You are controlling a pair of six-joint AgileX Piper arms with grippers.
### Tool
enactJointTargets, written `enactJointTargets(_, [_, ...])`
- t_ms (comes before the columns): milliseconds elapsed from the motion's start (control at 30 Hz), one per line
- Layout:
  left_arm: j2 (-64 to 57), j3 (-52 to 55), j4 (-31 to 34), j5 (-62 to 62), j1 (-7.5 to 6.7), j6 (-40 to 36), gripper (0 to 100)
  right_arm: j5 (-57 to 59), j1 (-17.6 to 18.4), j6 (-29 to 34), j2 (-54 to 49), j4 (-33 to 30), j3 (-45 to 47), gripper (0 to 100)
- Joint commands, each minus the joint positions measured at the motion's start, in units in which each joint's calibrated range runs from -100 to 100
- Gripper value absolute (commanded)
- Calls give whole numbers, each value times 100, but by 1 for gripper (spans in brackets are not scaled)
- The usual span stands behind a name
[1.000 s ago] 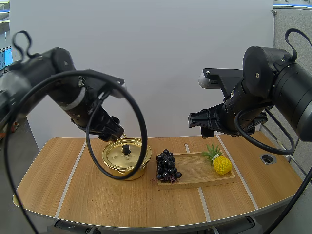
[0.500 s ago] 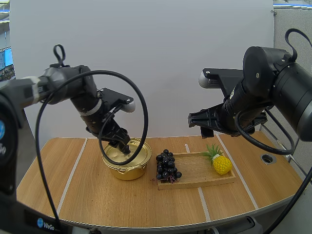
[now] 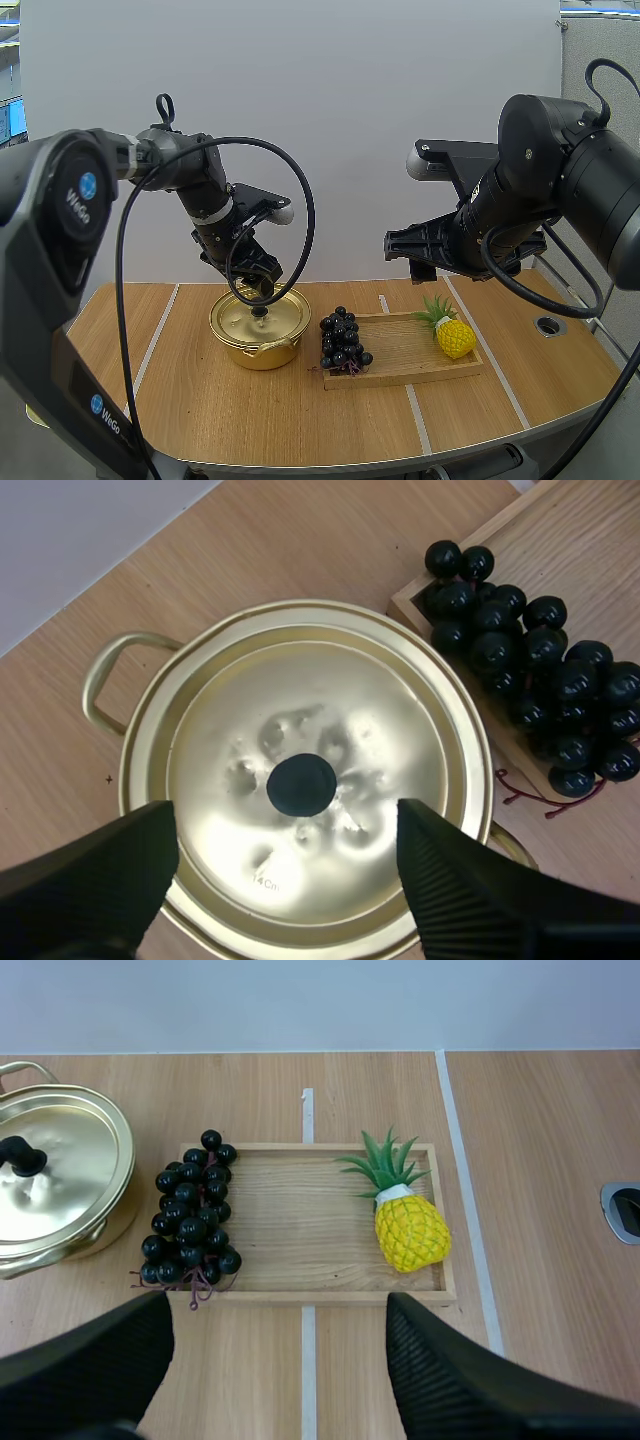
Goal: Open the pot, put the grape inside, and close it
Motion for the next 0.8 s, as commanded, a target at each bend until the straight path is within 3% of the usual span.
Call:
enactJointTargets(0, [463,-134,-89,-99,-21,20,100,0,-16,-15,-25,24,1,100])
enactJointTargets(567, [710,-134,-76,-599,-29,112,100,0,-16,-15,-25,121,1,100])
enactJointTargets(767, [899,-336,-86,-520,-123,104,100,0,-16,-15,-25,121,1,100])
